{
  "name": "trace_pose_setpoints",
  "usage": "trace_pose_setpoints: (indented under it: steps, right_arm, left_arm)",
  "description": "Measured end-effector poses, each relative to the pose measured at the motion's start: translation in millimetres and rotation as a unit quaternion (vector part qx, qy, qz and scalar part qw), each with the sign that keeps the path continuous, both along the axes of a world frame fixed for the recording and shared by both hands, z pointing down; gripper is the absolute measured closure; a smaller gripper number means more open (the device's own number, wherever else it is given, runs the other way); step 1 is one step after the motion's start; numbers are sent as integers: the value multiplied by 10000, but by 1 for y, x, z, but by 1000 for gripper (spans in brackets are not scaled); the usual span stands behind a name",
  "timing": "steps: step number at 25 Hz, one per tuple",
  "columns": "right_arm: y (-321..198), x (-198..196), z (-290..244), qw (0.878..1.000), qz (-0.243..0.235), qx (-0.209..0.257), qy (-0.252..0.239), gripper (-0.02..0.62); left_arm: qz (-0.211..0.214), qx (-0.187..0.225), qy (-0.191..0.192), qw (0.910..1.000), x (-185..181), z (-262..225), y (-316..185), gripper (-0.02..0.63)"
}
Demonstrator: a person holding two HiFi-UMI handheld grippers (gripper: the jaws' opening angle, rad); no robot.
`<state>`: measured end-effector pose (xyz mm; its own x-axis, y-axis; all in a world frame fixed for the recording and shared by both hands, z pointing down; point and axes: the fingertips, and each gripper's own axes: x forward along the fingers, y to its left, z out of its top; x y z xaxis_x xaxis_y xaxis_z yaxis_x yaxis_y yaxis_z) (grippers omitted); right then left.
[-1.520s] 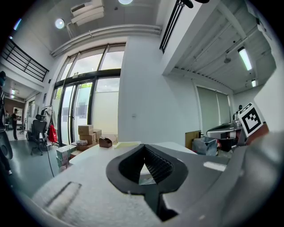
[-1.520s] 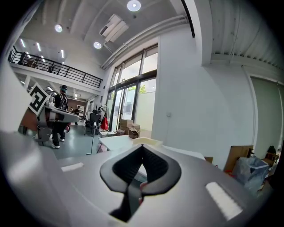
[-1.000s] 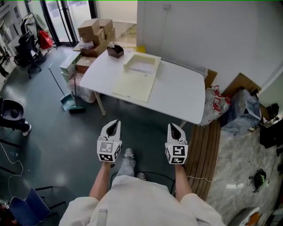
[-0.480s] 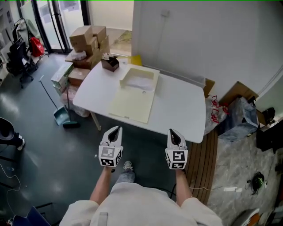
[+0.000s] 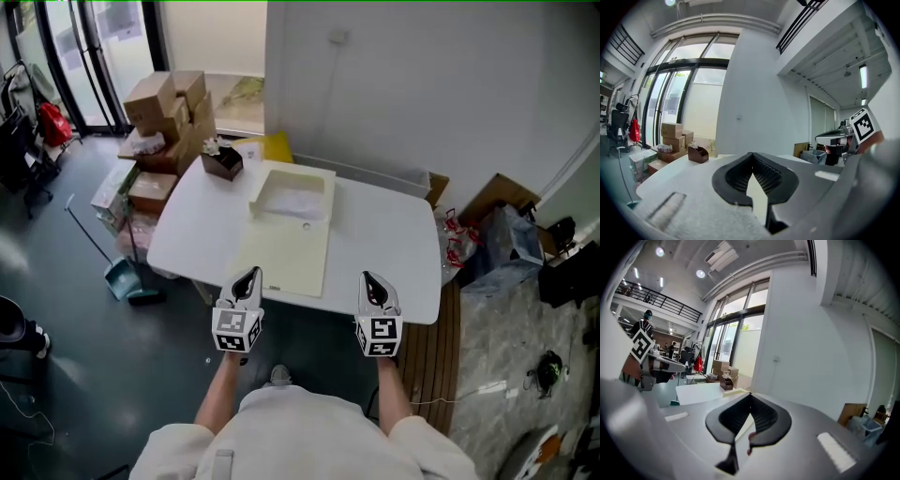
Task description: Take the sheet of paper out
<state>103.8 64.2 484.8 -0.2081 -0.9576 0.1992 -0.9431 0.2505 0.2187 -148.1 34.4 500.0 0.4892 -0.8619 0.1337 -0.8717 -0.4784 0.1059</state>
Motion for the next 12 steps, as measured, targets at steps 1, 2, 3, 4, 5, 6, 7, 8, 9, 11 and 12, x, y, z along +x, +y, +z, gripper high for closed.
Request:
trace_pose_setpoints:
  steps: [1, 2, 3, 4, 5, 6, 7, 8, 9, 11, 12]
  right_arm:
    - [-8, -2, -2, 10000, 33, 20, 9, 594]
    - [-15, -4, -3, 10000, 62, 41, 19, 594]
    - [-21, -6, -4, 9999, 87, 60, 34, 595]
    - [-27, -7, -5, 9999, 107, 73, 55, 595]
    - [-31, -9, -4, 9999, 122, 78, 80, 595]
    - [-35, -10, -4, 9998, 135, 74, 110, 594]
    - [-37, -10, -2, 9998, 145, 61, 144, 594]
    - [-40, -10, -1, 9997, 159, 43, 175, 595]
    - [-43, -8, 0, 9997, 179, 28, 191, 594]
    - [-51, -4, 1, 9996, 232, 17, 168, 595]
    - [-54, -3, 2, 9996, 254, 14, 147, 595]
  left_arm:
    - [41, 13, 11, 10000, -1, 0, -9, 606]
    - [74, 27, 23, 10000, -2, -1, -17, 606]
    - [97, 36, 36, 9999, -3, -1, -26, 606]
    - [118, 40, 49, 9999, -4, -1, -33, 606]
    - [138, 39, 58, 9999, -5, -1, -39, 606]
    - [161, 33, 60, 9998, -5, 0, -44, 606]
    - [186, 21, 57, 9998, -5, 1, -49, 606]
    - [212, 7, 54, 9998, -4, 3, -53, 606]
    - [237, -8, 51, 9997, -2, 4, -57, 606]
    - [282, -30, 48, 9996, 1, 6, -65, 606]
    - [300, -40, 42, 9995, 2, 8, -68, 606]
